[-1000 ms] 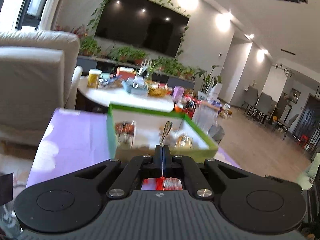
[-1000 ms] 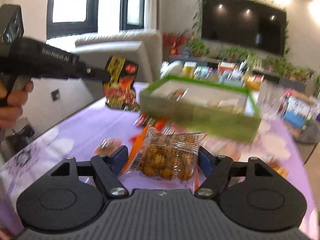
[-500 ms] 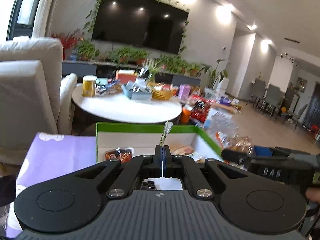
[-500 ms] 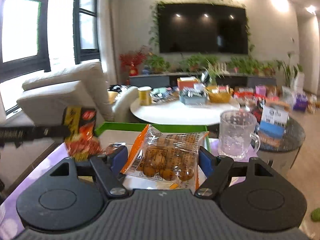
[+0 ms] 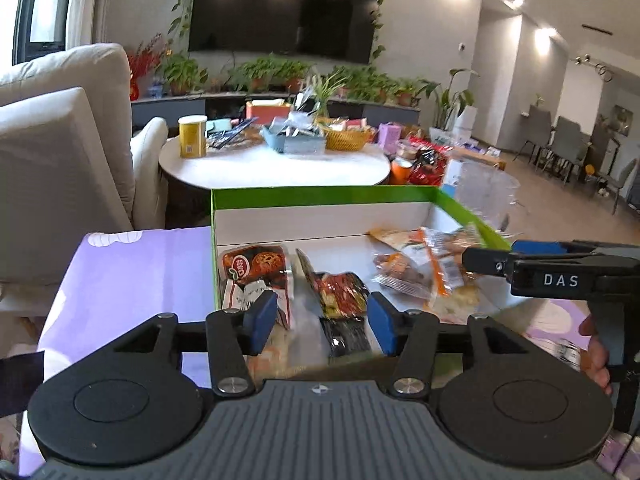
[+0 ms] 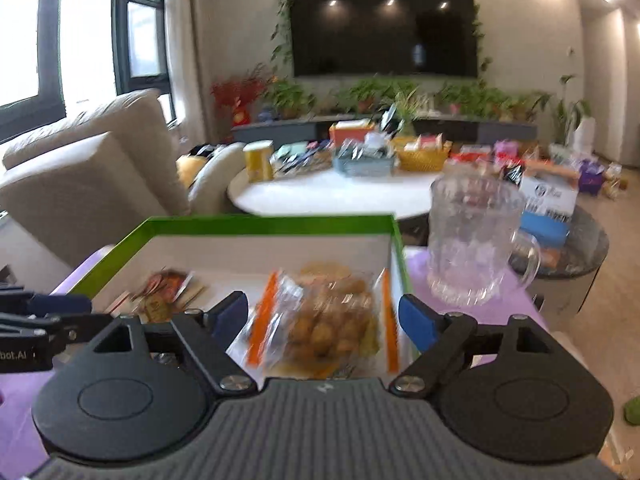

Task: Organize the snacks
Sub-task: 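Carry both packets over the green box and open both grippers, then grasp the orange jelly cup with the left gripper while the right gripper grasps a small clear packet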

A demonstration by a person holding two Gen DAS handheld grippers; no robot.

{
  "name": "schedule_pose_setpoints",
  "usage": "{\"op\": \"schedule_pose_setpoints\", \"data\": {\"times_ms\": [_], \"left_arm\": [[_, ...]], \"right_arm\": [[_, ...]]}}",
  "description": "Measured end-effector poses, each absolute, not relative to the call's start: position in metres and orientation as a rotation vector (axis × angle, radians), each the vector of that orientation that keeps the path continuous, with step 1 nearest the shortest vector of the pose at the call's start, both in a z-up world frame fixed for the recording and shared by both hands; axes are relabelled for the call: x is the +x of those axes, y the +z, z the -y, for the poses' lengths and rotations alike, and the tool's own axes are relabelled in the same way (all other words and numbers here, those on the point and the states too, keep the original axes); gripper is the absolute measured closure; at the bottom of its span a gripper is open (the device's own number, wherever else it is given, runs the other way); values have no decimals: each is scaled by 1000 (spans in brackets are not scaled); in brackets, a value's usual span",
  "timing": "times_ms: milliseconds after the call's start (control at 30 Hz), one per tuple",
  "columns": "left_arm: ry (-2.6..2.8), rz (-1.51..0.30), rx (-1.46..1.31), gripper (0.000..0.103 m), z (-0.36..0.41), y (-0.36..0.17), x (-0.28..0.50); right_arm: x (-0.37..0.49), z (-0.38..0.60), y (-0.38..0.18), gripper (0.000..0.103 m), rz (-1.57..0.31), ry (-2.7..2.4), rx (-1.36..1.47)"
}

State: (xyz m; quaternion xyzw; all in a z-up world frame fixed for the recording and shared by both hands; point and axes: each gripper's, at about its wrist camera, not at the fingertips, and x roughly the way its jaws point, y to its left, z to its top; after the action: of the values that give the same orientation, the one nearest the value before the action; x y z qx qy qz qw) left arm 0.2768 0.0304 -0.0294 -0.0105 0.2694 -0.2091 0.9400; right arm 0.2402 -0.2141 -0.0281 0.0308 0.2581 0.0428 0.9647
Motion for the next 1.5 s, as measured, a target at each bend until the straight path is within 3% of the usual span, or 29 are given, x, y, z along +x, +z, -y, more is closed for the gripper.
{"op": "schedule_pose_setpoints", "data": {"times_ms": [167, 400, 700, 800, 833, 1133, 1500], "left_arm": [[-495, -561, -25, 50, -53, -20, 230], [-523, -684, 2, 49, -74, -49, 170], [-485, -735, 8, 48, -71, -74, 155], [-473, -714, 1, 54, -73, -78, 155], [-477, -716, -18, 70, -75, -78, 156], [-447, -658, -145, 71, -110, -66, 127], [-402, -603, -169, 71, -133, -53, 110]], "right_arm": [[199, 222, -16, 58, -505, 91, 94], [142, 216, -6, 58, -477, 131, 57], [82, 193, -26, 58, -520, 169, -64], [64, 186, -32, 58, -558, 218, -31], [58, 181, -33, 58, -564, 250, -33], [50, 123, -52, 58, -634, 551, -114], [84, 71, -65, 58, -706, 463, -64]]}}
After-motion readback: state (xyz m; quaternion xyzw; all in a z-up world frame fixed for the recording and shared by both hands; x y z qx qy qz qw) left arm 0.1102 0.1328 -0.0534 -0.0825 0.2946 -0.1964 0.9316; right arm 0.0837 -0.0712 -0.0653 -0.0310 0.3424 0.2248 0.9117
